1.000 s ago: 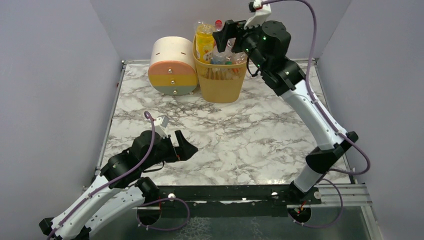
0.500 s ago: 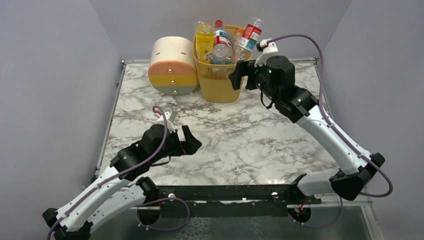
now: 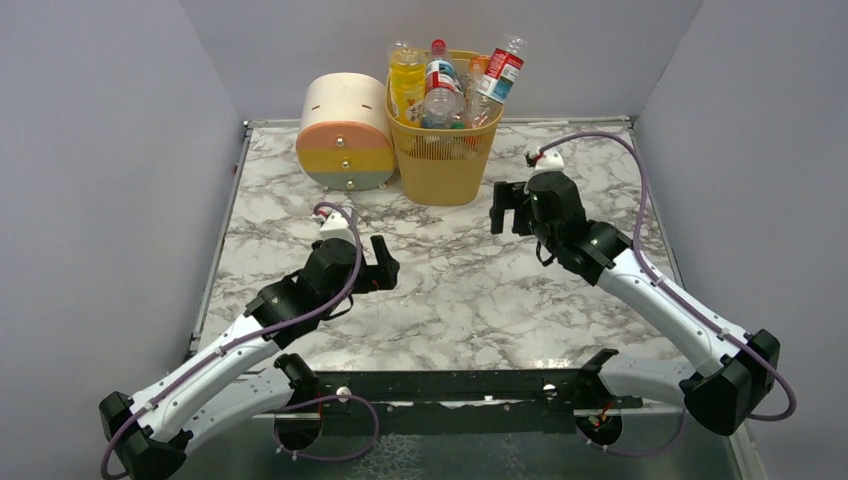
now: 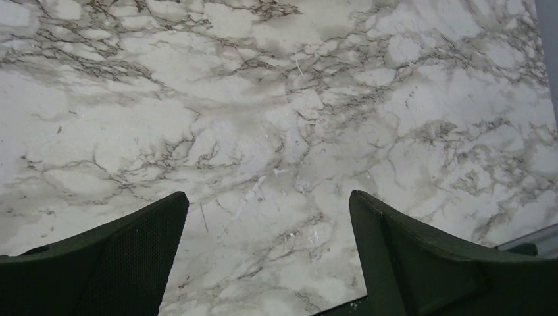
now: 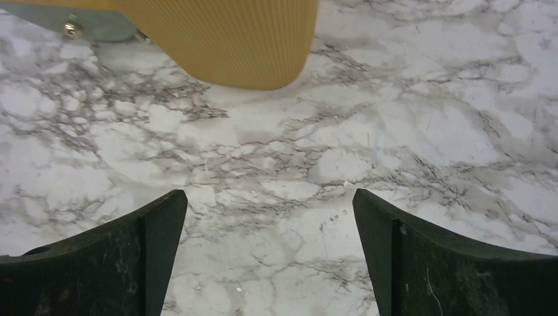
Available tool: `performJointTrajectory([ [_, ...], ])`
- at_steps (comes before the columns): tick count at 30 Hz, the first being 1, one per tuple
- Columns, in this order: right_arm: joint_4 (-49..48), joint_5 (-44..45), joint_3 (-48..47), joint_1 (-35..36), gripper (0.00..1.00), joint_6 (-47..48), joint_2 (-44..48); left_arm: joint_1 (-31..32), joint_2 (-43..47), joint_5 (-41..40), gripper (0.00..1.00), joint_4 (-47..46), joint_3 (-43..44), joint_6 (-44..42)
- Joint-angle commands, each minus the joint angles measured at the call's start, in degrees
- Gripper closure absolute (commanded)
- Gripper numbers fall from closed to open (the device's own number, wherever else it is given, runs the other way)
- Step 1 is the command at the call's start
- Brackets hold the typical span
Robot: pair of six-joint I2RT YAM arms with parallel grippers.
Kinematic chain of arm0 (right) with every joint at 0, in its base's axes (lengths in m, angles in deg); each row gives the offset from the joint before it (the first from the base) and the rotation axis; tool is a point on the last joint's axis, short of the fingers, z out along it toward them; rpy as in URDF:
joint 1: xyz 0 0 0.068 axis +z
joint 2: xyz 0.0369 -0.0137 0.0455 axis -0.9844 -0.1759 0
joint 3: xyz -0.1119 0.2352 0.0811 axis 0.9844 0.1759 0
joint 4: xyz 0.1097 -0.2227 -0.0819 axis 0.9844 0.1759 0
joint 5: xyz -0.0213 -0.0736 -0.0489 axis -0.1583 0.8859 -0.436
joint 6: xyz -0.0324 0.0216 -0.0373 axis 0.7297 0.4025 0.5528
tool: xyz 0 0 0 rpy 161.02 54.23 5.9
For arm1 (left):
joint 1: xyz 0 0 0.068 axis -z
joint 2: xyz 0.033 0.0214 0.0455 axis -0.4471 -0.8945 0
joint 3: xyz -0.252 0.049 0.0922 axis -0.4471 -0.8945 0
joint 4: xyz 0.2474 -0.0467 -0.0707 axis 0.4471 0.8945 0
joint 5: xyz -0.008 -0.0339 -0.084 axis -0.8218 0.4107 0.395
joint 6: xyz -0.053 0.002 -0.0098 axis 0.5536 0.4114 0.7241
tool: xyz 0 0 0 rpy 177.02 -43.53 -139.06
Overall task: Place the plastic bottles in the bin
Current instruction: Reset both arms
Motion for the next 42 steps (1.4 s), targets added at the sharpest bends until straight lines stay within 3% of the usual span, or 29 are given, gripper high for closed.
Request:
performJointTrajectory([
  [1,-5.25,4.51,5.57,-1.77,0.01,-1.41,2.12,0.34,-2.52,-7.09,0.01,-9.23,-4.16,-3.21],
  [11,-16.81,-0.83,18.6,-16.08,0.01,-5.65,2.89,-0.49,-6.7,-17.85,0.01,-25.08,-12.96,-14.14],
  [16,-24.85,-1.07,25.03,-23.27,0.01,-7.43,2.39,-6.19,-6.52,-20.07,0.01,-38.22,-20.19,-22.68],
  [21,-33.78,2.42,29.12,-26.63,0.01,-5.56,0.15,-21.67,-10.13,-8.59,0.01,-50.03,-25.34,-27.22],
  [23,-37.78,3.73,30.33,-26.89,0.01,-3.81,-1.61,-25.18,-13.24,-5.83,0.01,-52.04,-24.41,-29.15],
  [29,-46.58,7.15,32.06,-27.49,0.01,0.92,-8.48,-30.04,-21.75,-3.31,0.01,-56.82,-22.13,-34.19],
  [35,-57.89,6.32,36.03,-27.9,0.01,2.91,-13.25,-31.23,-27.01,-2.75,0.01,-72.07,-29.44,-39.04],
  [42,-67.77,6.15,38.42,-27.9,0.01,3.92,-19.7,-32.04,-30.58,0.18,0.01,-78.31,-29.36,-41.19],
])
